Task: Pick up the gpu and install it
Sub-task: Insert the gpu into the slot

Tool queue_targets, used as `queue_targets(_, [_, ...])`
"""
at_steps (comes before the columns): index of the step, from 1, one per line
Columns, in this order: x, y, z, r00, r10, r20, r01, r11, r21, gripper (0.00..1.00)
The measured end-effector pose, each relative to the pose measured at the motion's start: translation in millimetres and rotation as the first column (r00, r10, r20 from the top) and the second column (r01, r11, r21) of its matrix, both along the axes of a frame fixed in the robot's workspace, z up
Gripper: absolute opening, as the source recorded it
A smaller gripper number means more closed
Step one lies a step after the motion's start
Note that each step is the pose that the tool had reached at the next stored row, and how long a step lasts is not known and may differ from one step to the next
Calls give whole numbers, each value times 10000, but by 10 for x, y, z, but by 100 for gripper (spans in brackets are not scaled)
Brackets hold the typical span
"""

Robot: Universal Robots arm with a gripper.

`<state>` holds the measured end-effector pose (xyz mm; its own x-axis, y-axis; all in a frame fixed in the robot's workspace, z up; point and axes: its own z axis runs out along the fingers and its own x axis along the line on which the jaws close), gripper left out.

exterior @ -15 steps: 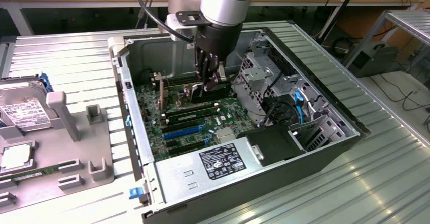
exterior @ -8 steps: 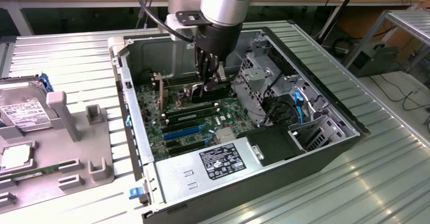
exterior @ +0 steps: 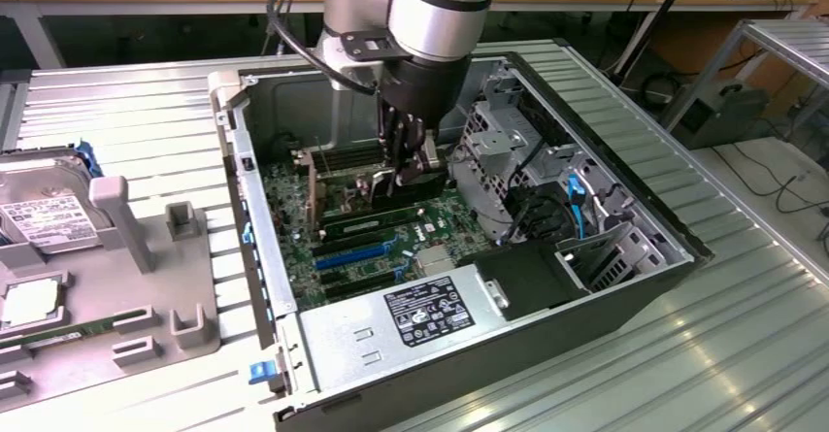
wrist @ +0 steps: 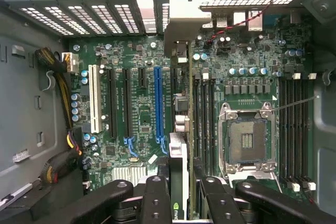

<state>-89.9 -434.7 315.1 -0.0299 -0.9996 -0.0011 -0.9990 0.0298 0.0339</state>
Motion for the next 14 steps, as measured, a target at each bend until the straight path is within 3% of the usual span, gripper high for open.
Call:
queue_targets(5, [-17,-86,-34,10000,-1,0,1,10000,-1,27])
queue_targets(14, [-111,-155,-152,10000,0,13,0,10000,0,27])
